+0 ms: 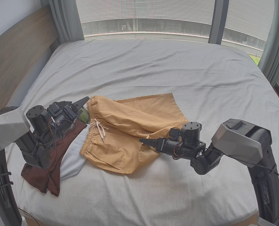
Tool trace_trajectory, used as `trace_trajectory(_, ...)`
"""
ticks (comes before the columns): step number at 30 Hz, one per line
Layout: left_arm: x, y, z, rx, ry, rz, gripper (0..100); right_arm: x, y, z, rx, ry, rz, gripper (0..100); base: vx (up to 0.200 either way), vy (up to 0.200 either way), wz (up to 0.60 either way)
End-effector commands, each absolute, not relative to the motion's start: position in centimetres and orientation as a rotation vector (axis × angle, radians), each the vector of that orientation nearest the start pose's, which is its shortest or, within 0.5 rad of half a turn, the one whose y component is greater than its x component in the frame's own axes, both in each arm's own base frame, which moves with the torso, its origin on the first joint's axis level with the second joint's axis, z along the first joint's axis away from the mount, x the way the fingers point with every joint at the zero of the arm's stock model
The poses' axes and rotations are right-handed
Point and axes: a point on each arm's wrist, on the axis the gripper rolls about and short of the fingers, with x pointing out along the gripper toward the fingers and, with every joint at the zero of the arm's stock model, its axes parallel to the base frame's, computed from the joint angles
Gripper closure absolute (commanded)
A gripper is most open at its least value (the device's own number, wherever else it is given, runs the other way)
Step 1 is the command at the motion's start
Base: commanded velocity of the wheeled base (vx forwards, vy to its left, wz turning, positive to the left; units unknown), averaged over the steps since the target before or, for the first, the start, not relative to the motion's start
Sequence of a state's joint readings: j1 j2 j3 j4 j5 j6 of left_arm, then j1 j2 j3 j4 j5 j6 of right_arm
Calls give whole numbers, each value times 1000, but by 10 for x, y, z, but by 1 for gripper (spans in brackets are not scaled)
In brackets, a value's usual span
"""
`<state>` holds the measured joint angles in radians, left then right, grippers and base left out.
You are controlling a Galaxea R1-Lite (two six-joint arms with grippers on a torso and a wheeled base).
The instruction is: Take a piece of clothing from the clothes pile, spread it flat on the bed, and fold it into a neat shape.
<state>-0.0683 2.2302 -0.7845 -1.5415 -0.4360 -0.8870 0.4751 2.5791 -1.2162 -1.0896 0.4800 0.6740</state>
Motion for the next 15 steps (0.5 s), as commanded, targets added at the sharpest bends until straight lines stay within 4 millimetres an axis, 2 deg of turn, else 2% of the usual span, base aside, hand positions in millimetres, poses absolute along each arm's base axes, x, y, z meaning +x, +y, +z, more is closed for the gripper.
trace_trajectory(1, 380, -36, 79, -851, 142, -508, 0, 404, 220, -45, 617, 638, 798, 0, 0, 0, 0)
trace_trajectory(6, 379, -36, 80, -852, 141, -509, 0, 402, 214, -43, 620, 637, 772, 0, 0, 0, 0)
trace_trajectory(12, 379, -36, 81, -850, 139, -510, 0, 392, 200, -17, 622, 585, 753, 0, 0, 0, 0)
trace_trajectory(15, 379, -36, 80, -850, 141, -511, 0, 386, 194, -15, 622, 591, 742, 0, 0, 0, 0)
